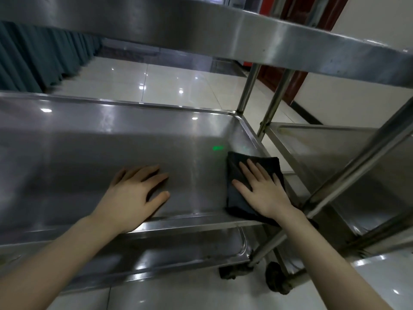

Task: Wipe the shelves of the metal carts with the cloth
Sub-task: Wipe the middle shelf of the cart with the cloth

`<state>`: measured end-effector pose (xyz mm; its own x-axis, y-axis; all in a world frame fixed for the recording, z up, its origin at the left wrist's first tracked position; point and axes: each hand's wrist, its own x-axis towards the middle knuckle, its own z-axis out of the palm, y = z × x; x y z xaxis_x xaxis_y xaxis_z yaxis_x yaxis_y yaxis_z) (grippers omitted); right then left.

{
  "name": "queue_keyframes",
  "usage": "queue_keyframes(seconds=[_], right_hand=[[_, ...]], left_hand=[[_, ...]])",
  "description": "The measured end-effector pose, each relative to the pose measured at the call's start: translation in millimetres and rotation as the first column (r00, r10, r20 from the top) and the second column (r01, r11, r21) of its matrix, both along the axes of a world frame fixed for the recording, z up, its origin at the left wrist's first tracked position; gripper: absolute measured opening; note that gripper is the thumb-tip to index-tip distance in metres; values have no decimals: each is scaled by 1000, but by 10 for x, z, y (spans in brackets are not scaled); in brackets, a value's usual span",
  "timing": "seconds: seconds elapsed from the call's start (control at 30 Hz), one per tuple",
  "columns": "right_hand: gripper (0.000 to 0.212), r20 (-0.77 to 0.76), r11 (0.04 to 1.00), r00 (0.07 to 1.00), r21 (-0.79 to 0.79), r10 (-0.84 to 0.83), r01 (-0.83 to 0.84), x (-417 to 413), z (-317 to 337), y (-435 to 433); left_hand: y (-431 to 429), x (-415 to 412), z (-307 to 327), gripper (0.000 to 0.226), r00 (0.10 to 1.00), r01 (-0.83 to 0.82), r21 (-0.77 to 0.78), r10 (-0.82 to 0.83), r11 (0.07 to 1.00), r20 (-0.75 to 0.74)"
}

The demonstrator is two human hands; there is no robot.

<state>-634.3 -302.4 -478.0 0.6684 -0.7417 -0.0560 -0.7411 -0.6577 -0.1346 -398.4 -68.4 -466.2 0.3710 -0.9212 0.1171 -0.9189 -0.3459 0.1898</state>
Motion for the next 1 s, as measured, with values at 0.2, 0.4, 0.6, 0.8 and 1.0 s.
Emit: queue_keyframes(seconds=[0.2, 0.4, 0.6, 0.8, 1.0], right_hand=[[74, 6, 995, 995, -21, -96, 96, 249, 60, -413], [68, 33, 976, 976, -30, -216, 217, 926, 132, -1059], [79, 44, 991, 991, -42, 125, -123, 559, -21, -377], [83, 52, 994, 992, -3, 112, -112, 396, 69, -346], [72, 35, 994, 994, 3, -105, 105, 1255, 126, -617]], left_hand=[[1, -34, 4, 86, 1000, -11, 28, 10, 1000, 8], [-3, -44, -19, 85, 1000, -24, 7, 24, 1000, 4], [-5, -23, 42, 81, 998, -21, -13, 21, 1000, -52], [4, -21, 25, 80, 998, -14, -24, 13, 1000, -68], [19, -27, -28, 52, 997, -53, -101, 47, 993, -64]])
